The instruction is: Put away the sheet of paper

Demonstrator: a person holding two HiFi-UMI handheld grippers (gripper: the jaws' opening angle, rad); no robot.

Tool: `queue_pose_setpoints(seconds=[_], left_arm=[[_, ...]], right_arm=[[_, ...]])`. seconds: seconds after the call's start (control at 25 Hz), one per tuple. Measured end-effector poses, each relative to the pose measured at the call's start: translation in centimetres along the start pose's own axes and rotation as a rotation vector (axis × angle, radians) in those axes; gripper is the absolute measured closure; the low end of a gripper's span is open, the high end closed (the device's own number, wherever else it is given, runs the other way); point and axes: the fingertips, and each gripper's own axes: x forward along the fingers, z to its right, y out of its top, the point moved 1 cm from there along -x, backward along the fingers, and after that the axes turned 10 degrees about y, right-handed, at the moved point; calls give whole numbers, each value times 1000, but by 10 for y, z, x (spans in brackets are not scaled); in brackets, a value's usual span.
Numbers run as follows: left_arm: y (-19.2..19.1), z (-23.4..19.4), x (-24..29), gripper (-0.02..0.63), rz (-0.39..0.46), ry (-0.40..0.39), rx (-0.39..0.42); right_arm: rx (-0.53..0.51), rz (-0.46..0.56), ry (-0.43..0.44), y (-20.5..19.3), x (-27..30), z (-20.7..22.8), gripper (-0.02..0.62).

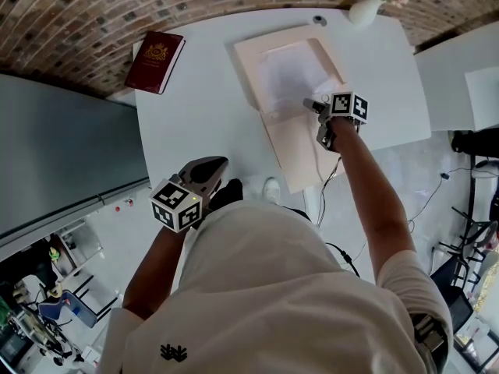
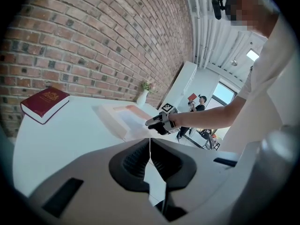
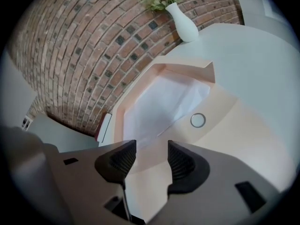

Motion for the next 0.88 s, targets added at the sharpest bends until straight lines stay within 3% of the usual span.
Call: queue_pose_setpoints(seconds=[0.2,0.48,0.88], left_arm=[[-2,35,8,581,13,-9,25],[-8,83,16,581,35,14,38],[-40,121,24,581,9,81,19]], right_arm=[[-80,-11,37,-27,-34,-8,377],[-233,-28,69,-80,-89,-15,546],[-443,-29,95,-153,-151,-19,566]])
